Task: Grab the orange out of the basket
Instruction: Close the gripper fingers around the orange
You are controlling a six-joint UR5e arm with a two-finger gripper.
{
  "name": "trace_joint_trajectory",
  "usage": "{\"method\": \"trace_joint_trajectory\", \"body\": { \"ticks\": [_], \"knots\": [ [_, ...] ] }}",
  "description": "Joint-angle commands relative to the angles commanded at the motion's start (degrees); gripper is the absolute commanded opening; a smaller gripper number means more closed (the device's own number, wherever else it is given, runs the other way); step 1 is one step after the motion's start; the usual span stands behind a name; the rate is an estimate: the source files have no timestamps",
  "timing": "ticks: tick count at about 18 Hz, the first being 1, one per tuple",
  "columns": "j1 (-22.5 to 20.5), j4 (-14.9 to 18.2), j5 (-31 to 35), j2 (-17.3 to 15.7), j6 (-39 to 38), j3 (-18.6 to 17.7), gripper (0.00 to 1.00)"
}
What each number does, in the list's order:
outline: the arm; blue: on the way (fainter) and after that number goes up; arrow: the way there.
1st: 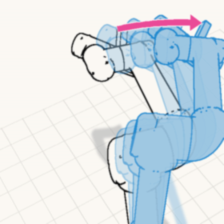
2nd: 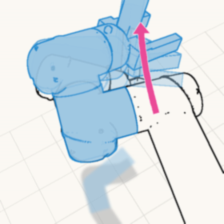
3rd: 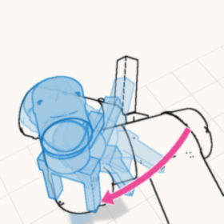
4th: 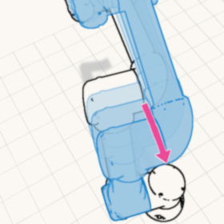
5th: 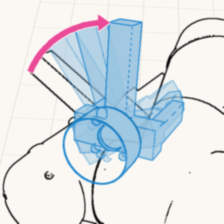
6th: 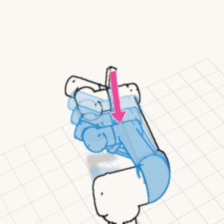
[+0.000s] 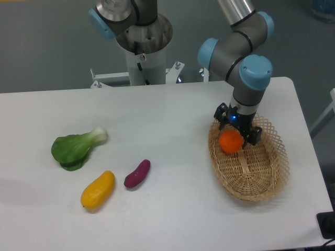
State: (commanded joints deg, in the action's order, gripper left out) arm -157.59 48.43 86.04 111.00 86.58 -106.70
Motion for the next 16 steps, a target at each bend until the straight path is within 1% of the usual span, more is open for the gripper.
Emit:
{"method": "trace_joint_trajectory", "body": {
  "ticks": [1, 4, 6, 13, 16],
  "knots": [
    [0.09, -0.44, 0.09, 0.26, -0.36, -0.09, 1.0],
    [0.26, -0.35, 0.18, 0.35, -0.62, -0.17, 1.0],
    [0.61, -0.53, 0.18, 1.14, -2.9, -0.17, 1.0],
    [1.14, -0.79, 0.35, 1.41, -3.0, -0.53, 1.0],
    [1.14, -2.72, 0.35, 1.41, -2.91, -0.53, 0.99]
  ]
}}
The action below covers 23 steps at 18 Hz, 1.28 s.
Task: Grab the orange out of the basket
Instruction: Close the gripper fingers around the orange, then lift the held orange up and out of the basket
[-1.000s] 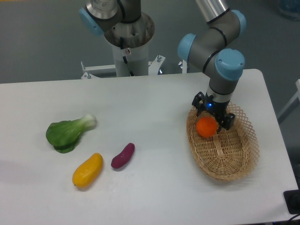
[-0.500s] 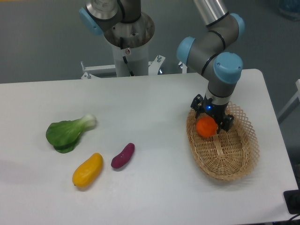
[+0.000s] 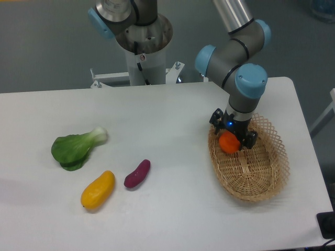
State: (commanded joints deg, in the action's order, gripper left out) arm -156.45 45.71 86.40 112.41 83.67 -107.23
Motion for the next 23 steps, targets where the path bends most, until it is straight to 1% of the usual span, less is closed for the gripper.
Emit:
{"method": "trace_joint_trajectory", "body": {
  "ticks": [3, 4, 11, 15, 17, 18, 21, 23],
  "knots": [
    [0.0, -0.18, 0.0, 0.18, 0.0, 0.0, 0.96],
    [0.0, -0.18, 0.0, 0.18, 0.0, 0.0, 0.93],
    [0.0, -0.27, 0.0, 0.18, 0.0, 0.0, 0.91],
    [0.0, -0.18, 0.0, 0.18, 0.18, 0.0, 0.82],
    [0.0, -0.18, 0.0, 0.18, 0.26, 0.0, 0.79],
    [0.0, -0.18, 0.0, 0.18, 0.26, 0.09, 0.76],
    [-0.09, -0.18, -0.09, 0.09, 0.18, 0.61, 0.73],
    [-0.26, -0.09, -0.18, -0.26, 0.44, 0.97, 0.66]
  ]
}}
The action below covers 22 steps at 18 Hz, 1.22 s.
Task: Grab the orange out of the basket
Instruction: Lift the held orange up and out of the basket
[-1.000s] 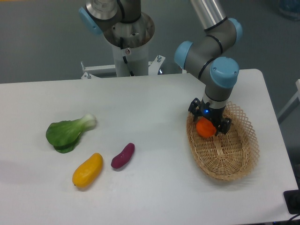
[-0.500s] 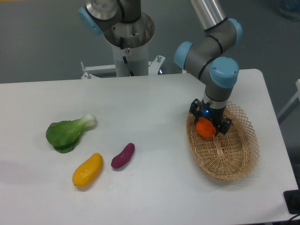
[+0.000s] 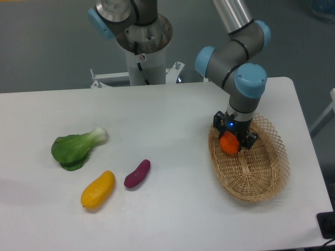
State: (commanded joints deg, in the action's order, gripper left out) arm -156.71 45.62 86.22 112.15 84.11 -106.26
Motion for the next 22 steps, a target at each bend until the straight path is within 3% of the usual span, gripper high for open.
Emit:
{"method": "trace_joint_trajectory", "body": {
  "ticks": [5, 9, 11, 18, 22],
  "knots": [
    [-0.44, 0.35, -1.66, -1.49, -1.48, 3.07, 0.67],
    [-0.18, 0.88, -7.98, -3.07, -11.66, 6.41, 0.67],
    [0.87, 1.14, -11.67, -5.44, -19.13, 8.08, 0.67],
    [7.64, 1.14, -16.44, -11.07, -32.86, 8.26, 0.67],
    [8.18, 1.05, -17.14, -12.74, -35.95, 7.65, 0.67]
  ]
}}
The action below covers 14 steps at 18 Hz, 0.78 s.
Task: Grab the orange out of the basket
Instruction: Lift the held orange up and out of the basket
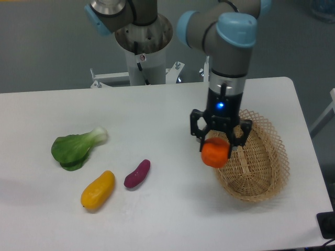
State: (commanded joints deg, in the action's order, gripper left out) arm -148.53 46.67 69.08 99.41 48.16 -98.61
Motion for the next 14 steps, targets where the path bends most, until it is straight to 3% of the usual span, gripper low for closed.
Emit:
{"method": "trace_joint_trajectory", "body": {
  "ticks": [14],
  "knots": [
    [0.96, -0.44, 0.62, -0.44, 0.35, 0.35, 0.66]
  ]
}}
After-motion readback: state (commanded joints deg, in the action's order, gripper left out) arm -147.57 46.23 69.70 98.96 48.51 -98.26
